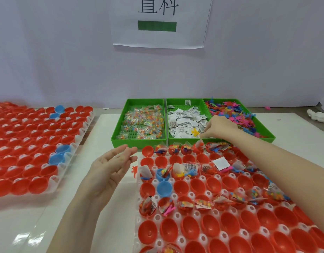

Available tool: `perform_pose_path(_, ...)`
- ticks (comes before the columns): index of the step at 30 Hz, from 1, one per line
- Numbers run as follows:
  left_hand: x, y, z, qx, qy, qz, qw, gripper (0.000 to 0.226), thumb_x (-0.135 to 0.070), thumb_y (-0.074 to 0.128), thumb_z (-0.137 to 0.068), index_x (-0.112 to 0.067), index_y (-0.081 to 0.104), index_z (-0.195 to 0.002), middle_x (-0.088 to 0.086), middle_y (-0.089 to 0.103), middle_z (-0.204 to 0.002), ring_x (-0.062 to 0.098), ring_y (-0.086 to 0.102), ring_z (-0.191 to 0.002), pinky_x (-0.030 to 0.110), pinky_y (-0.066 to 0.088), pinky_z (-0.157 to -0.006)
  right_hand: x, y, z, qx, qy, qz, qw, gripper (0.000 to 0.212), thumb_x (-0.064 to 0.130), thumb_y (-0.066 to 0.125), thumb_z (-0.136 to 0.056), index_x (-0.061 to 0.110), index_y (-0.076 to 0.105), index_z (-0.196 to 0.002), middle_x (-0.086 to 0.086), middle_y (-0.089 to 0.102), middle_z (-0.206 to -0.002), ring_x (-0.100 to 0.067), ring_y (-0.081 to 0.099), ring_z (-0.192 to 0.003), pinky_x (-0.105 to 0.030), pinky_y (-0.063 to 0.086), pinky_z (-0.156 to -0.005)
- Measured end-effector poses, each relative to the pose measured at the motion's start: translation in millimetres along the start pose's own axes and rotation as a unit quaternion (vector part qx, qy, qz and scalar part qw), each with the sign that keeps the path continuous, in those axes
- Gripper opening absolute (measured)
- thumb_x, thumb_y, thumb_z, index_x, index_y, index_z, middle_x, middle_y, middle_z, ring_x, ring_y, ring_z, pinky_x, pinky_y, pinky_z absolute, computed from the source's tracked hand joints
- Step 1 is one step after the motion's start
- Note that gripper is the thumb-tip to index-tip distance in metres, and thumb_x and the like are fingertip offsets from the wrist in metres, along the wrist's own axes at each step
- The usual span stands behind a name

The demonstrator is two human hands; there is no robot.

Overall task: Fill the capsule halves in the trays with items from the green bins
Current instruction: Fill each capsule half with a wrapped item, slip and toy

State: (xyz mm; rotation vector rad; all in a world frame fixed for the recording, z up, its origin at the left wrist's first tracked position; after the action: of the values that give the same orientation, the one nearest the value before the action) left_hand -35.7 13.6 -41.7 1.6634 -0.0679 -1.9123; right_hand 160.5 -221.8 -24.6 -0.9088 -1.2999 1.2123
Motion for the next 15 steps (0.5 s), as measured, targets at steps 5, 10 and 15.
perform_pose_path(5,1,-3,-3,-0.002,-0.011,0.016,1.0,0.012,-0.007,0.055,-0.083,-0.005,0.065,-0.091,0.006,0.074,-0.083,0.01,0.071,-0.073,0.011,0.051,-0.054,-5,5,6,-0.102,-0.064,0.023,0.992,0.02,0.024,0.06,-0.086,0.01,0.075,-0.087,-0.009,0.073,-0.085,-0.016,0.055,-0.061,-0.02,0.034,-0.046)
perform_pose_path(10,1,-4,-4,0.017,-0.038,0.035,0.999,0.018,0.0,0.043,-0.092,-0.002,0.061,-0.093,0.009,0.074,-0.083,0.012,0.071,-0.075,0.014,0.054,-0.059,-3,3,4,-0.115,-0.085,0.056,0.988,0.031,0.028,0.056,-0.086,0.017,0.062,-0.115,0.002,0.064,-0.083,-0.017,0.056,-0.075,-0.025,0.036,-0.059)
perform_pose_path(15,0,-5,-3,0.014,-0.034,0.029,0.999,0.021,0.0,0.043,-0.092,-0.005,0.064,-0.094,0.007,0.074,-0.087,0.011,0.071,-0.077,0.014,0.054,-0.059,1,3,-4,-0.001,-0.084,0.096,0.992,0.043,0.038,0.046,-0.092,0.01,0.053,-0.125,-0.008,0.06,-0.123,-0.024,0.058,-0.105,-0.029,0.044,-0.069)
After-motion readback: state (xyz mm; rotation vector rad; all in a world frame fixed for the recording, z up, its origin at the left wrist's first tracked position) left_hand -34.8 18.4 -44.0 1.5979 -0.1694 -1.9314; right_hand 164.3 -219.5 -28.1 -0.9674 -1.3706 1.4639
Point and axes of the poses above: each hand's wrist, its own z-axis away from the middle knuckle, its own y-axis out of the palm, x = y × z, the point moved 1 cm from there along -z, towards the middle knuckle
